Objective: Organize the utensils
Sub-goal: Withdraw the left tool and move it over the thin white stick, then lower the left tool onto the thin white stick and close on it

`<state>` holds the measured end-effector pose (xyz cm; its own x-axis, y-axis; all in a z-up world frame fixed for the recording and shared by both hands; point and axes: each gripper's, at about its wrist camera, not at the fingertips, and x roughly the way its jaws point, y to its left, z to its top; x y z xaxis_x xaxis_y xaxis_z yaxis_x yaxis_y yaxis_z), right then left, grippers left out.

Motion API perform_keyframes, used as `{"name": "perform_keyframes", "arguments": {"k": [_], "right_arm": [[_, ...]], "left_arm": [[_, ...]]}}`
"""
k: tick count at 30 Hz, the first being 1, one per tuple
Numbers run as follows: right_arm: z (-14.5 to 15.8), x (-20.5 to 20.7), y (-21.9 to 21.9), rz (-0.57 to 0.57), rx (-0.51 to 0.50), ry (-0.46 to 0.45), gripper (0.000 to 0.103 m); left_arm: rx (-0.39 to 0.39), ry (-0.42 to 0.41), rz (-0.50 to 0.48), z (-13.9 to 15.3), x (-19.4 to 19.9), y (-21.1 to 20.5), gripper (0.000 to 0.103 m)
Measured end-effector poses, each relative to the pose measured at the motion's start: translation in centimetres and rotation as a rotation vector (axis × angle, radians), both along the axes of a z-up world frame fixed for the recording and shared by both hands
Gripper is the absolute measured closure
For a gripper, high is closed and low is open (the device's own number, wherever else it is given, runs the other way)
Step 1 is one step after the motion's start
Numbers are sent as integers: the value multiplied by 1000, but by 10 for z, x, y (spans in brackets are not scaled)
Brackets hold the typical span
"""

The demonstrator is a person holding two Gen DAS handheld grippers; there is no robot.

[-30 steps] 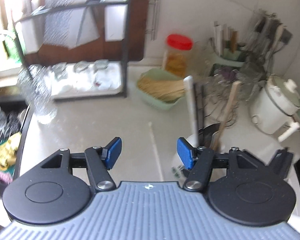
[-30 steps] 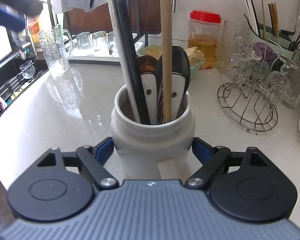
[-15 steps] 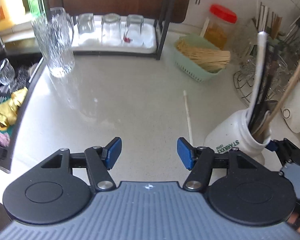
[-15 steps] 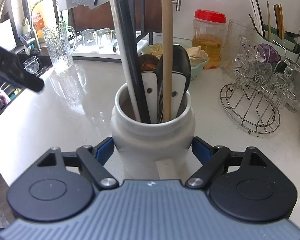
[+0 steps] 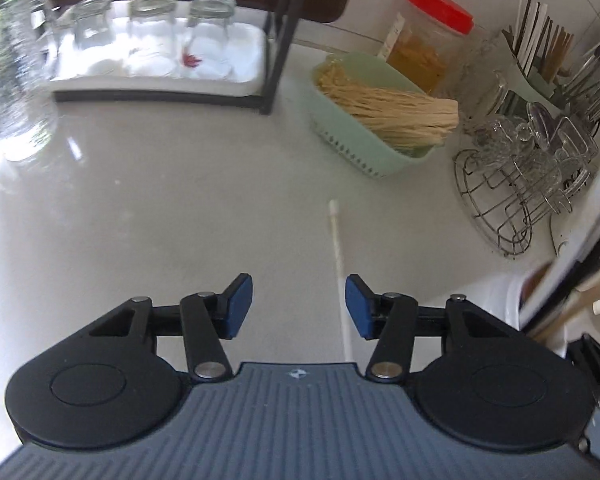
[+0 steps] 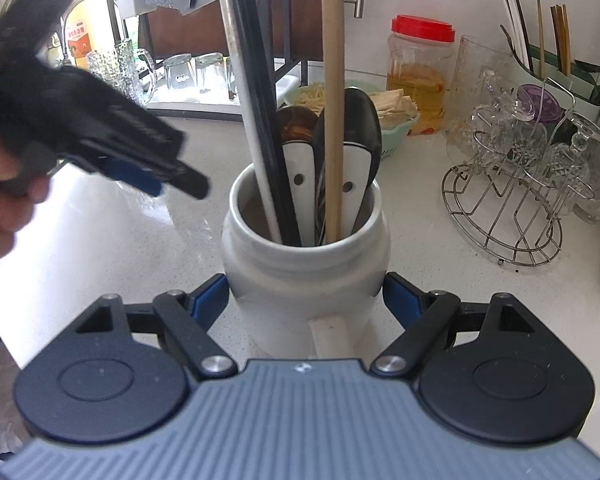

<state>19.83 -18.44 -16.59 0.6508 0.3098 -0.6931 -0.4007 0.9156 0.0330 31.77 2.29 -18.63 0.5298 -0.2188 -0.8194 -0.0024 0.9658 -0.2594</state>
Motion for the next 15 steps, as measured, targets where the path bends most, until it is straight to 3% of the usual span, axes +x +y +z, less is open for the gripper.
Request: {"name": "perform_keyframes", "arguments": {"k": [6,15], "right_arm": [[0,0,0,-2,0,-1,17],[0,-1,1,-19,6,1,17]], "left_arm": [[-3,-7,-50,-13,29,-18,61],[66,-14,-132,-27,52,-43,78]]}}
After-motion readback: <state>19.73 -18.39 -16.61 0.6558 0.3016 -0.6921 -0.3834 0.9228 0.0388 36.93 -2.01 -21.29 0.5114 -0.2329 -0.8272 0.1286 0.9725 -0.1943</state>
